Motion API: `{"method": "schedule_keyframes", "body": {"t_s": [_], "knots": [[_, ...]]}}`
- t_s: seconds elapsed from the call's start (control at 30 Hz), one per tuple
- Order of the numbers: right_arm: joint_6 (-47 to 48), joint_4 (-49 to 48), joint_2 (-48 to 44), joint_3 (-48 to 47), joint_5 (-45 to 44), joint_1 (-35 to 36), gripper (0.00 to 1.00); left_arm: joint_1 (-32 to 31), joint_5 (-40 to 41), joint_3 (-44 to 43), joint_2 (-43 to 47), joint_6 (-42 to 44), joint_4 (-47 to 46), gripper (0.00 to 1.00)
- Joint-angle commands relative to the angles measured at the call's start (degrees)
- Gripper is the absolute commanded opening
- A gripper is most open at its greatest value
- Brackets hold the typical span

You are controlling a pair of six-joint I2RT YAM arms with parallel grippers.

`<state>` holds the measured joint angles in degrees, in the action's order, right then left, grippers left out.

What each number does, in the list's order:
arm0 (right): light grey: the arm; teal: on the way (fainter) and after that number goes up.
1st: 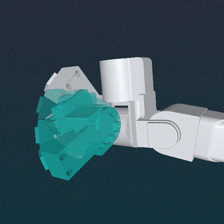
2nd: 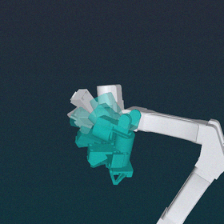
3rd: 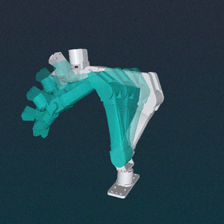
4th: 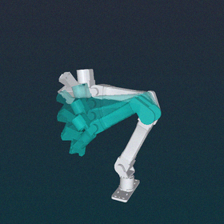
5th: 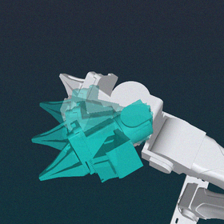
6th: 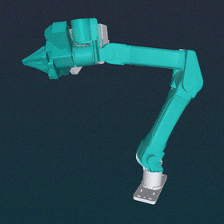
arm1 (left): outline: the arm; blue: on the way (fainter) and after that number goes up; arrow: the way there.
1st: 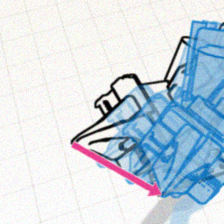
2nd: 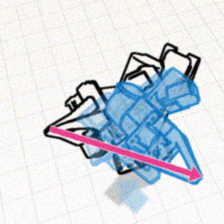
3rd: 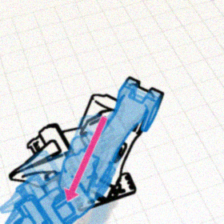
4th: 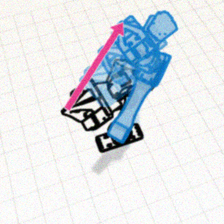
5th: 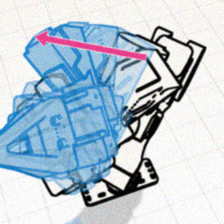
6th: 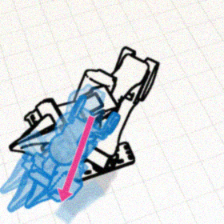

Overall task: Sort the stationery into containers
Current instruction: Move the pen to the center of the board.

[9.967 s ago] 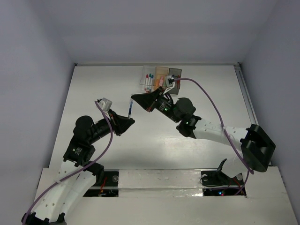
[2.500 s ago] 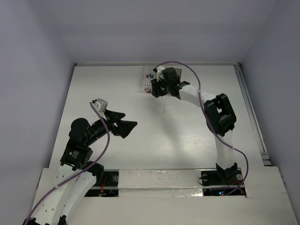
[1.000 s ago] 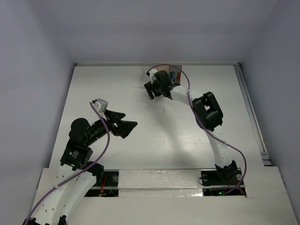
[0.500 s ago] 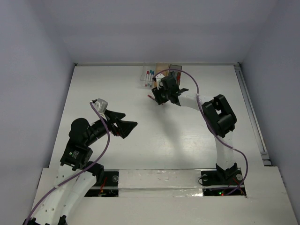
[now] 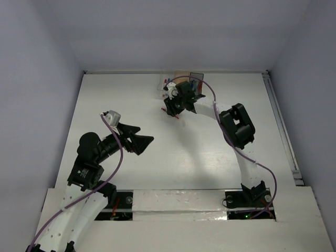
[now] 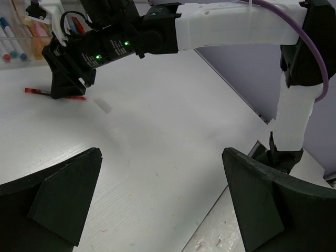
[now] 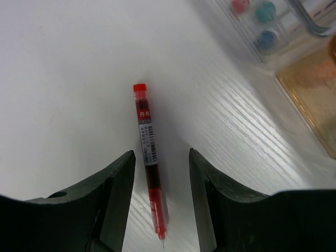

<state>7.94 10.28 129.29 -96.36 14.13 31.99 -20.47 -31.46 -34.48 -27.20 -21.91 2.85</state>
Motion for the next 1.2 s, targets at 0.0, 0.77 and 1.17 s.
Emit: {"method": "schedule_keyframes", "body": {"t_s": [0.0,0.77,1.17], "knots": [[0.7,4.0,1.3,-3.3,5.0,0.4,0.50,0.8,-1.1,0.6,0.3,0.3,-2.5,0.99],[6.5,9.0,-6.6,10.5,2.1,11.8,0.04,1.3,-1.6,0.6,0.1,0.2,-2.5,0.99],[5.8,4.7,-14.7,18.0,-4.0,12.4,0.44,1.8,-1.9,0.7,0.1,0.1,-2.5,0.99]]}}
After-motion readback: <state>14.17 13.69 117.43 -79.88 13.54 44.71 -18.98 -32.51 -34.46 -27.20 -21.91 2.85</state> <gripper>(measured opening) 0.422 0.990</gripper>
